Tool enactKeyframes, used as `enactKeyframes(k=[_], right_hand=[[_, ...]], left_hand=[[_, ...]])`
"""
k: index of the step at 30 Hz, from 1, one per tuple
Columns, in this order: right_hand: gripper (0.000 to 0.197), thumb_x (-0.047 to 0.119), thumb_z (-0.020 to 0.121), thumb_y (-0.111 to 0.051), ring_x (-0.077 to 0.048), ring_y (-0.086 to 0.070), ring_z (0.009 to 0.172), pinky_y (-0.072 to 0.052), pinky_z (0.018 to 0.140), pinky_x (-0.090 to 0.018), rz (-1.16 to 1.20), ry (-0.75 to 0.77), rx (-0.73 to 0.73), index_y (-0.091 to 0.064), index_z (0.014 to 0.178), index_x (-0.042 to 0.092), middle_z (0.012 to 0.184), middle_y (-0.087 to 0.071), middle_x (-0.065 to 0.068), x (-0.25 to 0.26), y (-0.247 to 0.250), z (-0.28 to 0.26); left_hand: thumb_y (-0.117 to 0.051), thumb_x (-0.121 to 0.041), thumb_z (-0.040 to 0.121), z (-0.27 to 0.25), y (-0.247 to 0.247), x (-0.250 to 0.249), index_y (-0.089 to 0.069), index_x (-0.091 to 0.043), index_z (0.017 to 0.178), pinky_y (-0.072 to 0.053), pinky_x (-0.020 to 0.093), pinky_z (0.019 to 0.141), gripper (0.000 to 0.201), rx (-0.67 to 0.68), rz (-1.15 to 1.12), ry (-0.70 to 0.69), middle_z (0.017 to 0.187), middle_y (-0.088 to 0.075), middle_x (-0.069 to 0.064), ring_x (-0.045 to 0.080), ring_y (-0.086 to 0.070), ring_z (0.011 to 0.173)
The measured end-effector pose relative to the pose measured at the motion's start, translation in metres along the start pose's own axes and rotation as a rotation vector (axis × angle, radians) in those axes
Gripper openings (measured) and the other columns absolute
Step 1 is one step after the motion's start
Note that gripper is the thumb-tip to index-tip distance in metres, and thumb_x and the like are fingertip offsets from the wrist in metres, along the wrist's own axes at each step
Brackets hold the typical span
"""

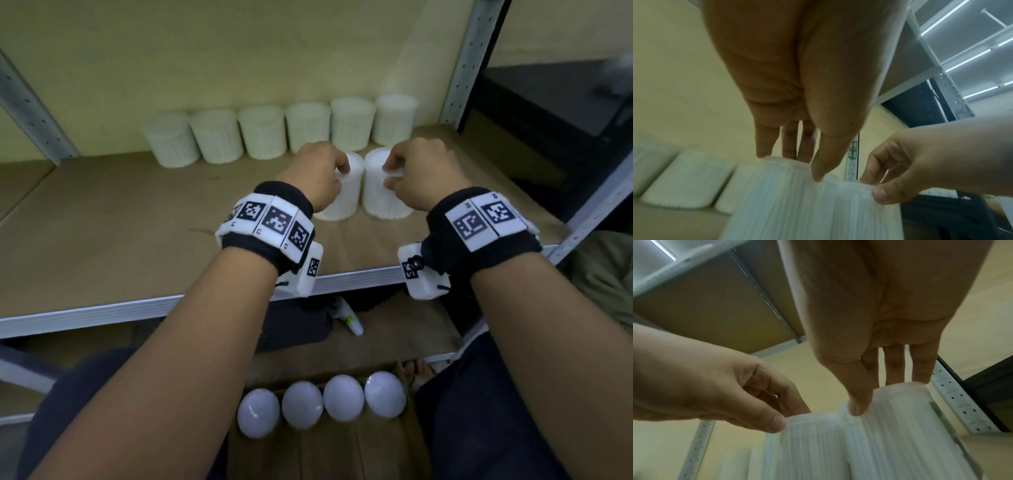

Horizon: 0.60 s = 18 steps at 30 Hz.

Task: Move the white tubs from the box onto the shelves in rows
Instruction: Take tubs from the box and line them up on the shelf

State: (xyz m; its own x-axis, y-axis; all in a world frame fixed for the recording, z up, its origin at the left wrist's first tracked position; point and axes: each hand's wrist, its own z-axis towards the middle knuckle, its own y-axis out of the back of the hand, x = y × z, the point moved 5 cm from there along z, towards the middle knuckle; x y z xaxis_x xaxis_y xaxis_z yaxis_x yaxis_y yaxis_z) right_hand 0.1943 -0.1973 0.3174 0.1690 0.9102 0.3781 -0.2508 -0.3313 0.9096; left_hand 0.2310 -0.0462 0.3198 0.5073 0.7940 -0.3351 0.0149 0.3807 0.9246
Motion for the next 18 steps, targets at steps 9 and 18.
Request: enactKeyframes(k=[9, 18], right_hand=[[0.019, 0.017, 0.085, -0.067, -0.027, -0.060, 0.109, -0.047, 0.095, -0.035, -0.045, -0.030, -0.014, -0.069, 0.104, 0.017, 0.116, -0.066, -0.006, -0.034, 0.006, 0.068], [0.019, 0.015, 0.085, -0.065, -0.025, -0.061, 0.107, -0.048, 0.091, -0.032, -0.016, -0.026, -0.046, -0.068, 0.104, 0.014, 0.117, -0.065, -0.004, -0.050, 0.006, 0.109]], left_hand=[[-0.052, -0.006, 0.092, 0.076, -0.018, -0.011, -0.059, -0.016, 0.127, -0.041, 0.023, 0.091, 0.037, 0.044, 0.031, -0.053, 0.131, -0.055, 0.008, 0.023, -0.056, 0.117], [-0.055, -0.007, 0.091, 0.123, -0.028, -0.012, -0.061, -0.017, 0.126, -0.044, 0.025, 0.095, 0.038, 0.057, -0.014, -0.018, 0.130, -0.059, 0.010, 0.022, -0.059, 0.115]])
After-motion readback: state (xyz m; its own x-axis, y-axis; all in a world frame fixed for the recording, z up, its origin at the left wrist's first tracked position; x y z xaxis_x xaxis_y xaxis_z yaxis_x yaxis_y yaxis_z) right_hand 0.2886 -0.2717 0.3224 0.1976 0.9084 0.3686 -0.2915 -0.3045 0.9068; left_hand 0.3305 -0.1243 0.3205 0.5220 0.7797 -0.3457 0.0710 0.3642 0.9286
